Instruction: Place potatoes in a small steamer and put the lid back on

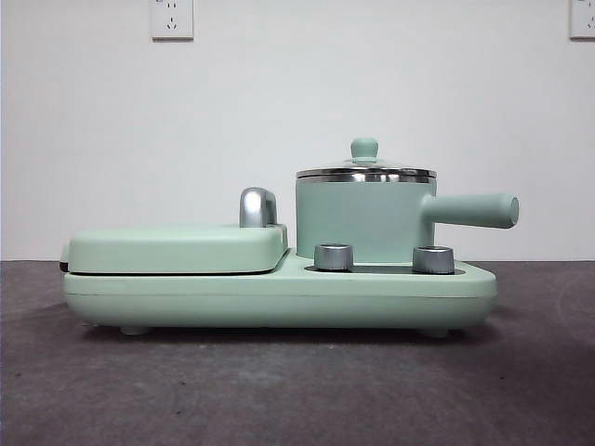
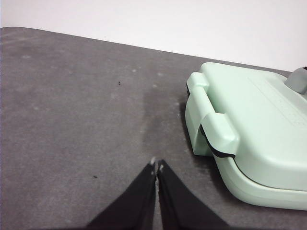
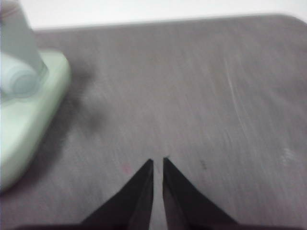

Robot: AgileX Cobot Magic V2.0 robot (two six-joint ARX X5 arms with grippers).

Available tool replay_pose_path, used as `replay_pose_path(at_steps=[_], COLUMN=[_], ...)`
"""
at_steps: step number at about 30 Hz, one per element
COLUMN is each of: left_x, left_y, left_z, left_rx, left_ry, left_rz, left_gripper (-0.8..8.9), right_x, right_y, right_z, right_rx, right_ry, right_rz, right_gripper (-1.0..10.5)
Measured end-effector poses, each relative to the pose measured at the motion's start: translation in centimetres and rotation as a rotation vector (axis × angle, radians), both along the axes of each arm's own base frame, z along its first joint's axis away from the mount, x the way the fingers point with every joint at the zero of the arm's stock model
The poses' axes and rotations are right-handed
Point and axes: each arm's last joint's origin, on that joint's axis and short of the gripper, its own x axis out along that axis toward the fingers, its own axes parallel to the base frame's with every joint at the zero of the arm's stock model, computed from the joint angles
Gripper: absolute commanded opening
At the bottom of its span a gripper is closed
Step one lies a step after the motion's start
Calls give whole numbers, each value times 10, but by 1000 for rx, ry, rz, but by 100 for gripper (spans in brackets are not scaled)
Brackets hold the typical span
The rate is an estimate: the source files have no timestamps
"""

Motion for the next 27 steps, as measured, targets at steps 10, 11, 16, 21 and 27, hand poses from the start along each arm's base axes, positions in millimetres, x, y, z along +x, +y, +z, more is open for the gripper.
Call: replay_pose_path(at_steps=[10,11,16,21,27], left_x=[0,0,0,0,0], left_y=[0,0,0,0,0], left_z=[0,0,0,0,0], left_rx=[0,0,0,0,0], left_ry=[0,0,0,0,0], left_rz=[0,0,0,0,0], left_gripper=[9,9,9,9,9], right_x=[0,0,0,0,0], right_y=[0,0,0,0,0], right_z=[-1,-1,-1,-1,-1], right_rx=[-61,-61,-61,-61,-61], right_ry=[-40,-41,-43,-43,-43], right_rz=[31,31,30,31,30], right_gripper=[30,30,30,30,30])
